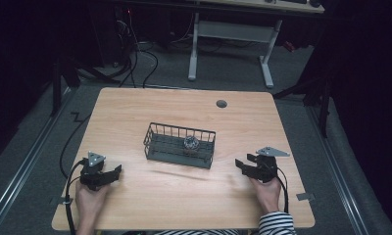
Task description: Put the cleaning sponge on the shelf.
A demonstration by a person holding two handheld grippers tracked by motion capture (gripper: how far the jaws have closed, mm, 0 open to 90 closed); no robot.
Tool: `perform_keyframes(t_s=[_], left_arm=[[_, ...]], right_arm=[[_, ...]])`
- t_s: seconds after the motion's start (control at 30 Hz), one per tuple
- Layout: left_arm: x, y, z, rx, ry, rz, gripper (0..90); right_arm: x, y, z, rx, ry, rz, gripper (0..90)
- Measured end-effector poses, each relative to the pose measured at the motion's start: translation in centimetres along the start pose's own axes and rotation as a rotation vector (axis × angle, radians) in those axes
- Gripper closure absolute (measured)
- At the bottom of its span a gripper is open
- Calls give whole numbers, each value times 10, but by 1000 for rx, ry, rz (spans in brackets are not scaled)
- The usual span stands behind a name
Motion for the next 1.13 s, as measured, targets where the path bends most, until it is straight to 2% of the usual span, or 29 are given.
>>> perform_keyframes(t_s=[0.53, 0.6, 0.67, 0.7, 0.73, 1.13], left_arm=[[0, 0, 0, 0, 0, 0, 273], [0, 0, 0, 0, 0, 0, 273], [0, 0, 0, 0, 0, 1, 273], [0, 0, 0, 0, 0, 1, 272], [0, 0, 0, 0, 0, 1, 272], [0, 0, 0, 2, 2, 1, 269]], right_arm=[[16, 1, 17, 51, 50, -31, 392], [16, 1, 19, 54, 59, -43, 385], [19, 2, 23, 85, 87, -73, 380], [21, 3, 24, 104, 77, -101, 384], [21, 4, 24, 113, 72, -106, 382], [21, 4, 25, 111, 72, -112, 376]])
Point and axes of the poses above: each handheld gripper's, and its own axes: z roughly forward along the jaws, x roughly out of its underside, y roughly to its left, the point moved 2 cm from there along z, roughly forward along the jaws, and after that the axes turned 5 degrees about x, right-handed, at the moved point
